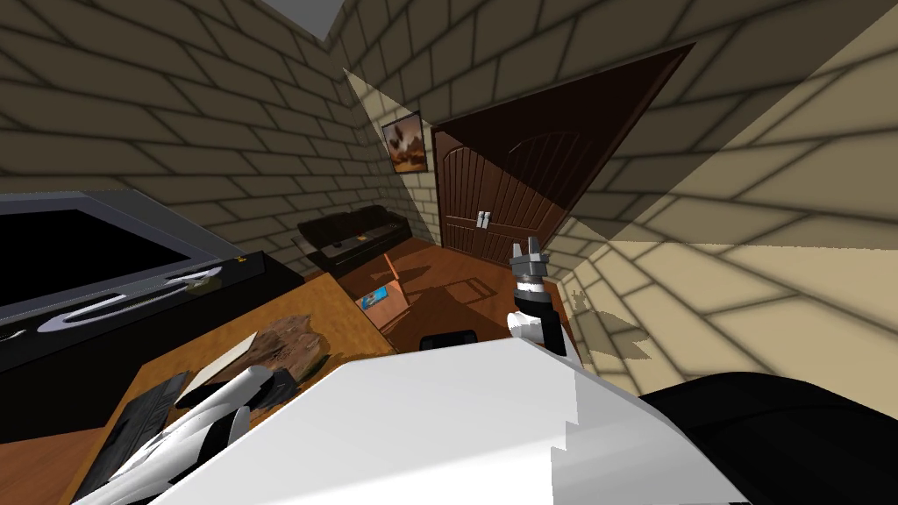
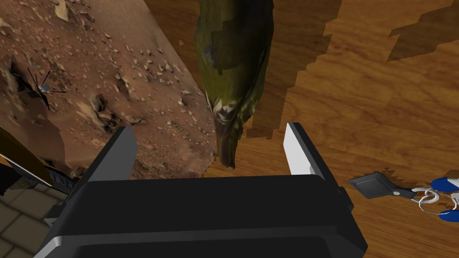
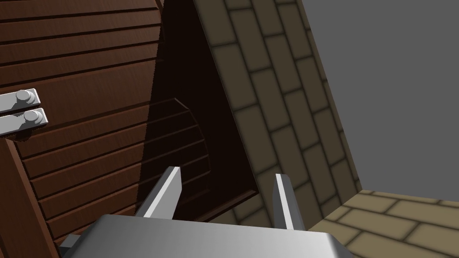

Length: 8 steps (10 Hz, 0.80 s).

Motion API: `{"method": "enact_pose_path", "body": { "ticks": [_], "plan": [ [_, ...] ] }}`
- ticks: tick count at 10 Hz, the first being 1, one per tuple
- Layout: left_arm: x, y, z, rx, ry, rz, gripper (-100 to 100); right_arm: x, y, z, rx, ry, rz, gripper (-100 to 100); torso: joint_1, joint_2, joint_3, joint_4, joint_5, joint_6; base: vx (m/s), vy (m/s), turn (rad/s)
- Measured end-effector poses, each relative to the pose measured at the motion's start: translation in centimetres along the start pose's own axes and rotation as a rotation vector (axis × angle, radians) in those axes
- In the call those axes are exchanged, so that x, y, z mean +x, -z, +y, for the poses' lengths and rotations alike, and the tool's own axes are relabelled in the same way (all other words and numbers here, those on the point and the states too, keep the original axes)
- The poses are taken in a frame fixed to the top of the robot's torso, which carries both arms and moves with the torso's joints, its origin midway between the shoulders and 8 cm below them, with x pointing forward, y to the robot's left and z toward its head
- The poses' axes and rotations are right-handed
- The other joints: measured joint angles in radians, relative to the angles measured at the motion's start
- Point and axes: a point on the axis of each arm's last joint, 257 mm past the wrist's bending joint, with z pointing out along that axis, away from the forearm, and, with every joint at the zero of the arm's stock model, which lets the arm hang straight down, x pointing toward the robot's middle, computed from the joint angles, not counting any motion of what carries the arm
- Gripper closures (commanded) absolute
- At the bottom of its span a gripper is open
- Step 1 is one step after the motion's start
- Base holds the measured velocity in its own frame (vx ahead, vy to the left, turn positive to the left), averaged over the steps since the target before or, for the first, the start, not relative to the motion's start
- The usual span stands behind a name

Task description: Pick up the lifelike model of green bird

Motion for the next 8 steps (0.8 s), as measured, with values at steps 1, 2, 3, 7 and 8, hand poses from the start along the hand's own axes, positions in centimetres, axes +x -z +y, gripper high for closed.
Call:
{"method": "enact_pose_path", "body": {
  "ticks": [1, 2, 3, 7, 8],
  "plan": [
    [0.6, 0.0, -0.4, 0.008, -0.007, 0.007, -100, 0.0, 0.0, 0.0, 0.000, 0.000, 0.000, 0, -0.002, 0.002, 0.001, 0.000, 0.000, 0.000, -0.004, -0.009, -0.003],
    [0.6, -0.1, -0.3, 0.005, -0.005, 0.007, -100, 0.0, 0.0, 0.0, 0.000, 0.000, 0.000, 0, -0.004, 0.004, 0.002, 0.001, -0.001, 0.000, -0.007, -0.009, 0.000],
    [0.4, -0.4, 0.6, -0.011, -0.002, 0.001, -100, 0.0, 0.0, 0.0, 0.000, 0.000, 0.000, 0, -0.004, 0.004, 0.002, 0.001, -0.001, -0.001, -0.005, -0.006, 0.005],
    [0.5, -0.8, 2.2, -0.051, 0.008, 0.006, -100, 0.0, 0.0, 0.0, 0.000, 0.000, 0.000, 0, -0.003, 0.004, 0.002, 0.001, -0.001, 0.000, 0.005, 0.007, -0.016],
    [0.6, -0.9, 2.4, -0.053, 0.013, 0.003, -100, 0.0, 0.0, 0.0, 0.000, 0.000, 0.000, 0, -0.003, 0.005, 0.003, 0.001, 0.000, 0.000, -0.083, 0.036, -0.159]
  ]
}}
